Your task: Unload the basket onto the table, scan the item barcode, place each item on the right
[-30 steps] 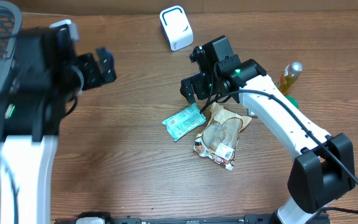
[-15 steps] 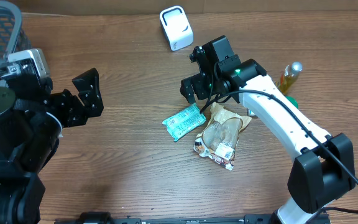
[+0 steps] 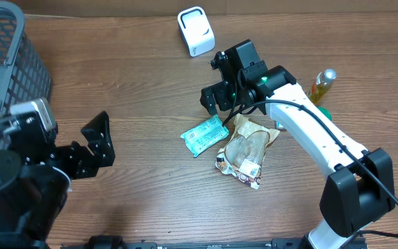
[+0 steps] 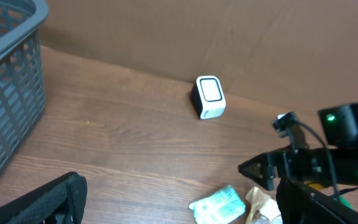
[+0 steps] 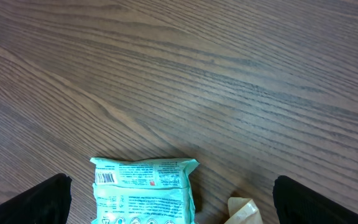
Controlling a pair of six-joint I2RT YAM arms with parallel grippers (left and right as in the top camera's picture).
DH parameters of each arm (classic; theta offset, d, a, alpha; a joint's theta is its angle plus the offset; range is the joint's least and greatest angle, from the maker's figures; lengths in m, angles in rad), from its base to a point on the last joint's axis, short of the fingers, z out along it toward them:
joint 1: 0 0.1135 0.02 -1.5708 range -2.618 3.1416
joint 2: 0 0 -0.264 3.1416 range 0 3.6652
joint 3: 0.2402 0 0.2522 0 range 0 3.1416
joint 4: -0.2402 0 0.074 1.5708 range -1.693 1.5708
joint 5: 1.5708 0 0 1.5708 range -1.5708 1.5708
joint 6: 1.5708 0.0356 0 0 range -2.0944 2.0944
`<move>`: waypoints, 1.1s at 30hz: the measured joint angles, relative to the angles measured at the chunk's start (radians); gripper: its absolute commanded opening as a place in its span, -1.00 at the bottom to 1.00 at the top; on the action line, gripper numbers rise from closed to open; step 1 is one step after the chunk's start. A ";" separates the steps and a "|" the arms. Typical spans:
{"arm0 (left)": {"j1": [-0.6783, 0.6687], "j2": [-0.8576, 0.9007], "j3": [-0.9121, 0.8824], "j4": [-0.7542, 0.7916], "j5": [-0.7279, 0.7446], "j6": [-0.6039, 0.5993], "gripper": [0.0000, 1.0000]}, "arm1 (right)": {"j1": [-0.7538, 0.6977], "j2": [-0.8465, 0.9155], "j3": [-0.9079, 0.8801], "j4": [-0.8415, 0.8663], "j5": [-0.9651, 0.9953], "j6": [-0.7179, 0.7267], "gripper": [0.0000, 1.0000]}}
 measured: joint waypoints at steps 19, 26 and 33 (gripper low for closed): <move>0.000 -0.316 -0.579 0.883 0.019 0.000 0.99 | 0.000 0.000 0.000 0.000 -0.001 0.000 1.00; 0.000 -0.417 -0.747 1.172 0.044 0.000 0.99 | 0.000 0.000 0.000 0.000 0.000 0.000 1.00; 0.000 -0.521 -0.881 1.340 0.048 0.000 0.99 | 0.000 0.000 0.000 0.000 0.000 0.000 1.00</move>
